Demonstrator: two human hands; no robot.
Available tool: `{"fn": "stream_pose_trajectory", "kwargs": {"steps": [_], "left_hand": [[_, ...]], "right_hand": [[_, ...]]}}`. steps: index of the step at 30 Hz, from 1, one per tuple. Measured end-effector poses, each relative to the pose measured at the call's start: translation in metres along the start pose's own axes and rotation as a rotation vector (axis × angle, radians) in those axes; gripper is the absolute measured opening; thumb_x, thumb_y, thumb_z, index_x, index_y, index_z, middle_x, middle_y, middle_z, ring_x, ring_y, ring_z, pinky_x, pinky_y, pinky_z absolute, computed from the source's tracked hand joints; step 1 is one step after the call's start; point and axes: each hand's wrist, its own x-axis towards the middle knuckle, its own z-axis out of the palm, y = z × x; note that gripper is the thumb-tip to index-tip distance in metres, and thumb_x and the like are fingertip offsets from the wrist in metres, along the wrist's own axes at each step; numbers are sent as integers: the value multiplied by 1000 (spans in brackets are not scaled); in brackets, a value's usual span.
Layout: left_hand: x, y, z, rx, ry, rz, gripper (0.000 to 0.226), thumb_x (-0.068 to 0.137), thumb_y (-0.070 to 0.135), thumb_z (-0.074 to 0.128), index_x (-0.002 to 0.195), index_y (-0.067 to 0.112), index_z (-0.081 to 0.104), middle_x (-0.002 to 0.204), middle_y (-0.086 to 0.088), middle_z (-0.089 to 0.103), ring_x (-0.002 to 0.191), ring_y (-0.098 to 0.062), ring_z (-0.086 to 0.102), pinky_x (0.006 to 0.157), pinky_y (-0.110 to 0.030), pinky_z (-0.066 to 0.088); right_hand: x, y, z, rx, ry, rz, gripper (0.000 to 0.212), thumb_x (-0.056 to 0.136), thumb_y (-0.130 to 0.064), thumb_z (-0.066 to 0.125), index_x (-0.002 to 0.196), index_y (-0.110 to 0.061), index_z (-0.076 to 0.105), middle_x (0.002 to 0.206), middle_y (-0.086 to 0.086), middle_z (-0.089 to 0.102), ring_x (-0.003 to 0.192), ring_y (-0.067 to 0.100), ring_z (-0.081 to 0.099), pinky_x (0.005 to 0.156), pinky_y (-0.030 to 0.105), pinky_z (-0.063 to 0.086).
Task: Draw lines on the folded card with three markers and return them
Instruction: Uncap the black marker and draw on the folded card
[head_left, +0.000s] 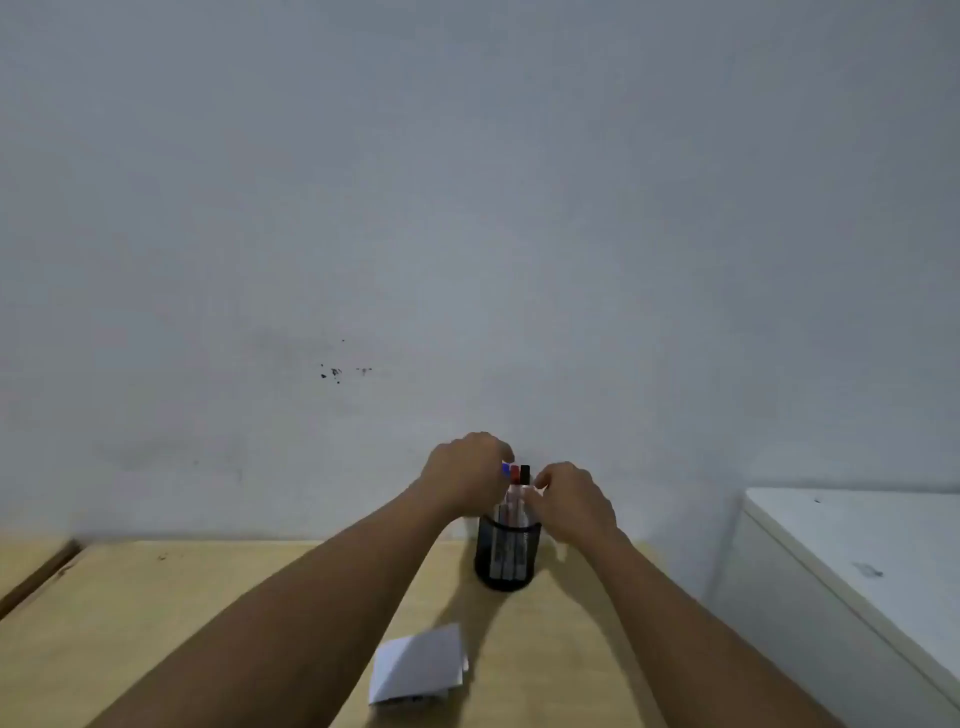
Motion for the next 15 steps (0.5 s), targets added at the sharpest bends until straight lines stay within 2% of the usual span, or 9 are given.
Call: {"fn": "stream_pose_trajectory", "kwargs": {"steps": [2,4,6,8,10,12,15], "left_hand": [[12,-3,10,-12,-21,1,40,94,26,57,134,24,57,133,-3,57,112,-25,60,92,-40,52],[17,-6,18,-27,-51,-8,40,93,31,58,132,24,58,130,-5,57,109,-27,61,91,-43,52],[21,-8,24,-62,-51,-10,32,93,32,58,122,22,66,120,-8,59,97,-27,63,84,-42,55],[22,-10,26,-93,-12,-1,31,95,34,54,119,21,69,115,-8,58,94,-28,62,79,-39,54],[21,-11,24,-179,20,-10,36,96,41,54,122,20,68,116,-7,58,101,-27,62,81,-38,52],[14,-8,13,-280,67,-3,39,94,46,56,119,21,69,112,-6,60,101,-24,62,80,-38,52],[0,-1,-15,-436,153,13,32,93,43,61,109,19,76,104,-3,67,96,-17,61,82,-35,51]], "right_hand": [[13,2,13,35,-18,40,26,91,-42,64,94,-17,70,84,-2,65,81,21,63,73,35,50],[20,3,23,89,-32,72,25,88,-44,68,81,-20,71,78,-1,66,75,22,65,70,36,51],[25,4,31,155,-6,97,24,84,-44,71,74,-22,71,85,0,69,76,23,67,72,37,52],[23,3,28,214,41,109,22,82,-41,72,70,-23,70,86,-1,69,81,25,67,79,40,51],[23,0,22,268,76,113,19,85,-39,71,74,-23,71,89,-4,70,88,25,65,86,42,46],[17,-6,10,277,110,79,20,88,-44,69,89,-25,76,102,-6,71,97,22,64,88,42,39],[1,-24,-18,264,119,-22,23,91,-45,66,98,-25,76,98,-7,66,93,17,57,87,38,32]]}}
